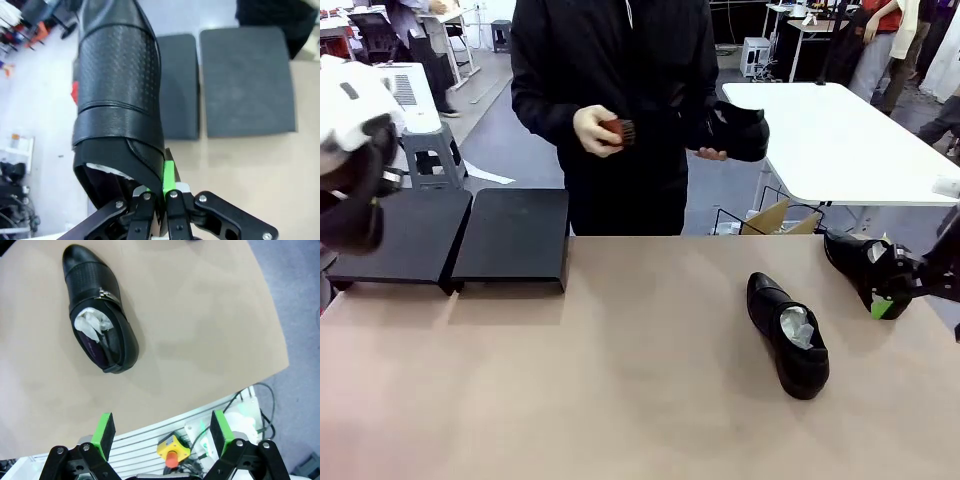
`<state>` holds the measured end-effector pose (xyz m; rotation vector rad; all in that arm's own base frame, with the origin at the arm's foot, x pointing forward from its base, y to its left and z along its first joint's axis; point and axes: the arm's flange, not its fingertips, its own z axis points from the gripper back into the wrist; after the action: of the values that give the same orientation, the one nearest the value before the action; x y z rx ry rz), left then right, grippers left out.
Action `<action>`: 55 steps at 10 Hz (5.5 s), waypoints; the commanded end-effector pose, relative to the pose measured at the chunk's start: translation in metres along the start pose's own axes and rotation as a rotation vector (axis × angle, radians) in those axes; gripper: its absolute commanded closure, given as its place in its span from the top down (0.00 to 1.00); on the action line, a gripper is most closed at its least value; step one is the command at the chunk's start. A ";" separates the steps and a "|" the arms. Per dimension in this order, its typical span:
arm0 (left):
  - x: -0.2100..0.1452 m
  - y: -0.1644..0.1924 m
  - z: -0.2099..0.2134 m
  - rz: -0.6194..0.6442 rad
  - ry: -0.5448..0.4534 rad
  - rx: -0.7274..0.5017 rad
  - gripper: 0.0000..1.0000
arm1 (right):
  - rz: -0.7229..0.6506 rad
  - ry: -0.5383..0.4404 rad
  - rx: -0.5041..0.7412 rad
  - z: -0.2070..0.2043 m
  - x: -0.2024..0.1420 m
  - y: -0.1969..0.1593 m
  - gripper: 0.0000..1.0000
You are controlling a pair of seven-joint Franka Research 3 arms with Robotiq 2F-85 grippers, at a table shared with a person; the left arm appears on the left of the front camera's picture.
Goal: Organize the shoes by placing them on the stand.
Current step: Place the Shoe from the middle of the table onto the Shoes Stand, then pick up one Shoe and place it in the middle of the table.
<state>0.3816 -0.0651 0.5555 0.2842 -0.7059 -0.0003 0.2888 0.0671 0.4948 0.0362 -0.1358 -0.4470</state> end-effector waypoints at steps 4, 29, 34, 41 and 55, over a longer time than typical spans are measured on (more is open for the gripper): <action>0.015 0.026 -0.052 -0.053 -0.005 -0.026 0.00 | 0.011 -0.003 0.023 -0.001 0.003 0.003 1.00; 0.003 0.046 -0.245 -0.078 0.051 0.091 0.12 | 0.011 -0.003 0.023 -0.001 0.003 0.003 1.00; 0.016 0.056 -0.237 -0.026 0.013 0.097 0.61 | 0.011 -0.003 0.023 -0.001 0.003 0.003 1.00; 0.023 0.057 -0.228 -0.021 0.023 0.080 0.61 | 0.011 -0.003 0.023 -0.001 0.003 0.003 1.00; -0.008 0.019 -0.122 -0.139 0.248 -0.164 0.61 | 0.132 0.145 -0.258 0.000 -0.007 -0.083 1.00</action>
<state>0.4542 -0.0283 0.4478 0.1713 -0.4491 -0.1660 0.2554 0.0106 0.4909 -0.1862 0.0423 -0.3645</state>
